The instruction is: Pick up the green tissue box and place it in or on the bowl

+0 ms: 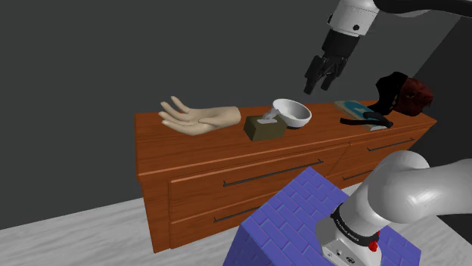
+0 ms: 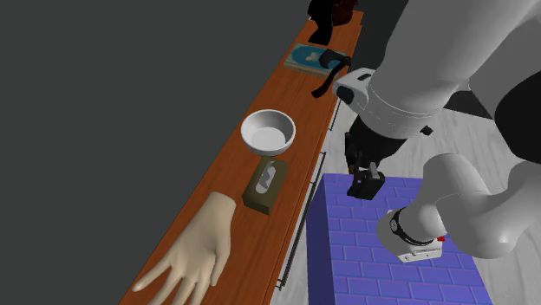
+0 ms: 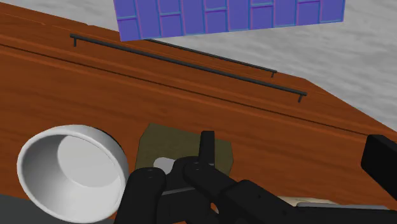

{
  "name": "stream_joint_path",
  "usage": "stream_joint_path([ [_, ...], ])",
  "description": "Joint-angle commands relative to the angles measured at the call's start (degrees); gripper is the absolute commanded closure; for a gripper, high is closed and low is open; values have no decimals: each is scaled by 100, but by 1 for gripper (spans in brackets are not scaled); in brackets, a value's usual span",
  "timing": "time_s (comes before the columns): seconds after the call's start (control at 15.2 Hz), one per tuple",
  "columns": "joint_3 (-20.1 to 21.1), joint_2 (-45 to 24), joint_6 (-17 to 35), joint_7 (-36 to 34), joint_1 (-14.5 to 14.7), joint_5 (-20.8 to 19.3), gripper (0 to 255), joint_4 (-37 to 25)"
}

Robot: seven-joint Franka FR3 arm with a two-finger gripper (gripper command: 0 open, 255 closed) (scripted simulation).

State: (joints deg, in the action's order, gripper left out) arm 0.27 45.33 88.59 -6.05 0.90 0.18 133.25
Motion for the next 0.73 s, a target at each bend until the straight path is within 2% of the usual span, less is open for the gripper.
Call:
stream_joint_path([
  [0.0, 0, 0, 0, 0, 0, 0, 0, 0],
  [0.66, -213, -623, 2885, -1179, -578, 564, 0, 1347],
])
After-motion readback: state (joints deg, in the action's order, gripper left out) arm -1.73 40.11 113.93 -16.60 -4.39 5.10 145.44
